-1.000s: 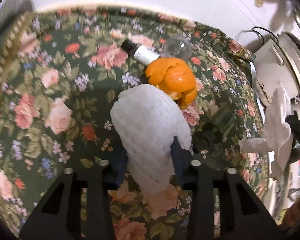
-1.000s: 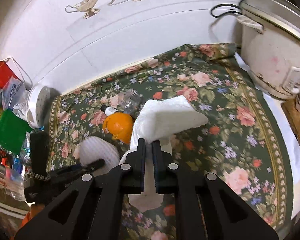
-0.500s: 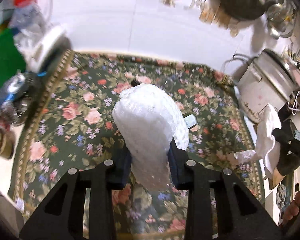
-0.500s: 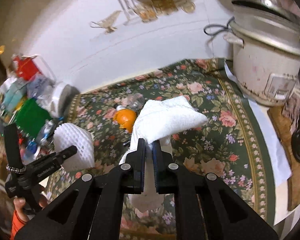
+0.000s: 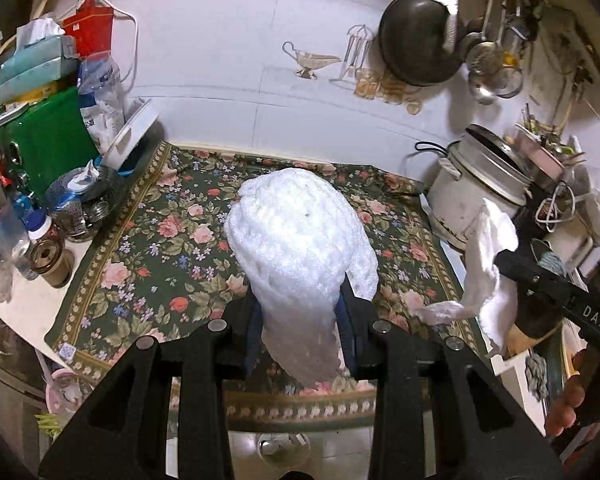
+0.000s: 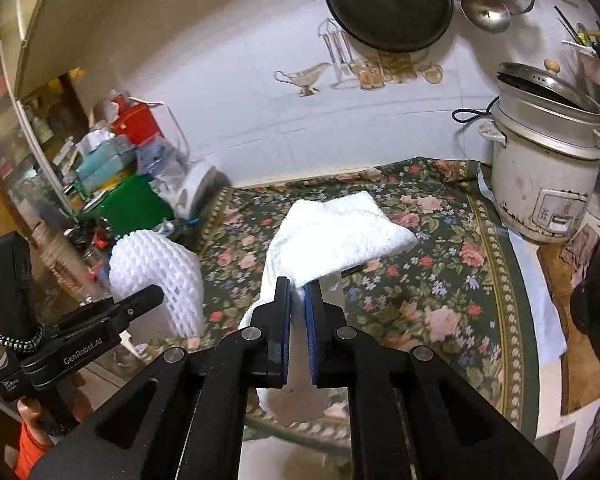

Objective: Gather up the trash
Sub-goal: 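Carry the foam net and tissue down over the white floor bowl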

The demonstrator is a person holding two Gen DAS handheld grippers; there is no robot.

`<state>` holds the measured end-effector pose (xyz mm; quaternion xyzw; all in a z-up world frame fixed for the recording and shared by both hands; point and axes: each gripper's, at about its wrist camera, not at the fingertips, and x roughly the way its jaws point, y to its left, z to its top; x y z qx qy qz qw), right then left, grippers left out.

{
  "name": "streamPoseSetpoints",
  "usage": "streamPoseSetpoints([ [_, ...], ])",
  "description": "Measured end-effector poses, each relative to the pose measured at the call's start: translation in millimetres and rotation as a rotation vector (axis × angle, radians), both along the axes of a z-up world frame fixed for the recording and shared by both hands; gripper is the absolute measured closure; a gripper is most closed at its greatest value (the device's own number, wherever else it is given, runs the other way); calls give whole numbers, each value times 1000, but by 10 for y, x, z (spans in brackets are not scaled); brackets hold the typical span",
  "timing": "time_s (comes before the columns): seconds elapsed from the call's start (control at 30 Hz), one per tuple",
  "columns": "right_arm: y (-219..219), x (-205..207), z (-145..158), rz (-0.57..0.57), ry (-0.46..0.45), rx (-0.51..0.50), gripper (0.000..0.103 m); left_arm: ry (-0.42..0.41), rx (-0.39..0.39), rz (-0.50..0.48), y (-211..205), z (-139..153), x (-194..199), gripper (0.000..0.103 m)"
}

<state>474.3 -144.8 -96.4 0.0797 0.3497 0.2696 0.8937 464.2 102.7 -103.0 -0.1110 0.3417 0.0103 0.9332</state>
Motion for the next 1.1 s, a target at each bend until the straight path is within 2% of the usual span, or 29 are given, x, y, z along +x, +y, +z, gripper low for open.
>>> streamPoseSetpoints([
  [0.27, 193, -684, -142, -54, 31, -9, 96, 0, 1, -73, 73, -55, -683, 71],
  [0.57, 424, -1468, -596, -85, 126, -31, 96, 97, 19, -135, 168, -491, -1584, 70],
  [0.83, 410, -1838, -1035, -105, 273, -54, 96, 227, 14, -184, 84, -971, -1869, 71],
  [1.1, 269, -1909, -1609, -108, 394, -102, 96, 310, 8, -202, -148, -1538, -1834, 70],
])
